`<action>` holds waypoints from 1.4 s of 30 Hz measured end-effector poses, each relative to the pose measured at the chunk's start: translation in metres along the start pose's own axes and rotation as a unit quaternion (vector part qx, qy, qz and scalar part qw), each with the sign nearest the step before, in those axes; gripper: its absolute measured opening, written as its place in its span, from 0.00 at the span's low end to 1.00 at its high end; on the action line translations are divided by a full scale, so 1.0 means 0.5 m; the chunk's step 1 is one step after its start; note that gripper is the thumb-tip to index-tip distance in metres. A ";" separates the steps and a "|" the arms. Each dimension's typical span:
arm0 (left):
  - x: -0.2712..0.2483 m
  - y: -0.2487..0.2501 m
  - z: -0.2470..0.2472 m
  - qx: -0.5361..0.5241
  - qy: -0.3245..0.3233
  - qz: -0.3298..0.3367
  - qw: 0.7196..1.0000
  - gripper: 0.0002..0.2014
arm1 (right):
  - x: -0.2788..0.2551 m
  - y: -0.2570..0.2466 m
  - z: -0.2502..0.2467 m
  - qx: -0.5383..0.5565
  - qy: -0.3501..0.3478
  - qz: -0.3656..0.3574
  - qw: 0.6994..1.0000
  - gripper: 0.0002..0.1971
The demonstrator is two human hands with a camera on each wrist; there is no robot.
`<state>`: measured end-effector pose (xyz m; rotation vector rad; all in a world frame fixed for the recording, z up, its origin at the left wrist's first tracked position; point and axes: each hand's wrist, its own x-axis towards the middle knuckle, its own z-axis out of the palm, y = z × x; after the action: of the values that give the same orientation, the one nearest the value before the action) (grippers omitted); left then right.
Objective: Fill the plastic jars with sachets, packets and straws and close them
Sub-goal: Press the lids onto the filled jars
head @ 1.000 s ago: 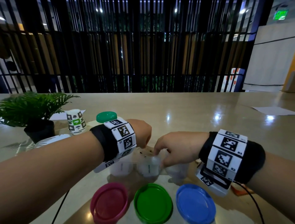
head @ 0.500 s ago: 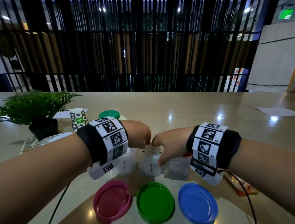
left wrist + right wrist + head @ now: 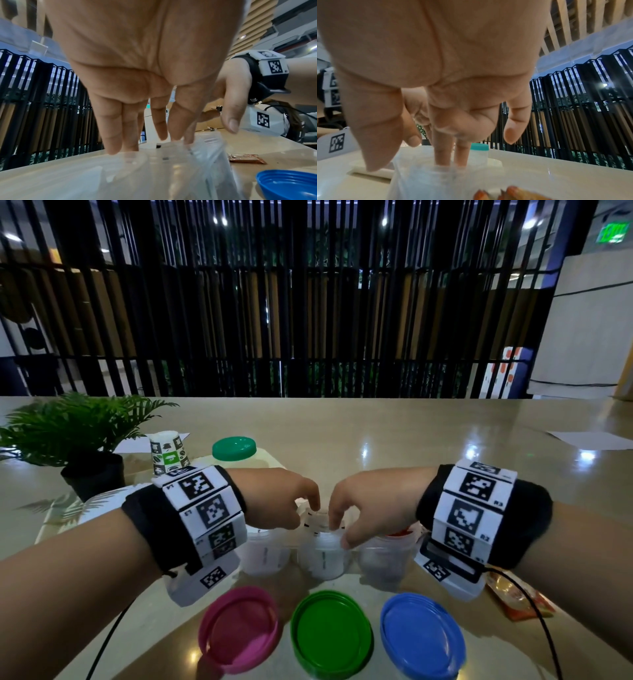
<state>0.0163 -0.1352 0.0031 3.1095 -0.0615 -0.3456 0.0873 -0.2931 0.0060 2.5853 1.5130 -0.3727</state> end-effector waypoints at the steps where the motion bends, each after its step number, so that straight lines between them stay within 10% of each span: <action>1: -0.002 0.000 0.001 -0.006 0.003 0.012 1.000 0.19 | 0.002 0.000 0.007 -0.005 -0.010 0.001 1.000 0.20; 42: -0.010 -0.003 0.017 0.068 -0.002 0.065 0.996 0.19 | -0.015 0.012 -0.011 -0.004 0.008 -0.021 1.000 0.19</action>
<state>0.0098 -0.1337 -0.0042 3.2153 -0.2990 -0.3601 0.0896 -0.3012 0.0134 2.5611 1.5717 -0.3514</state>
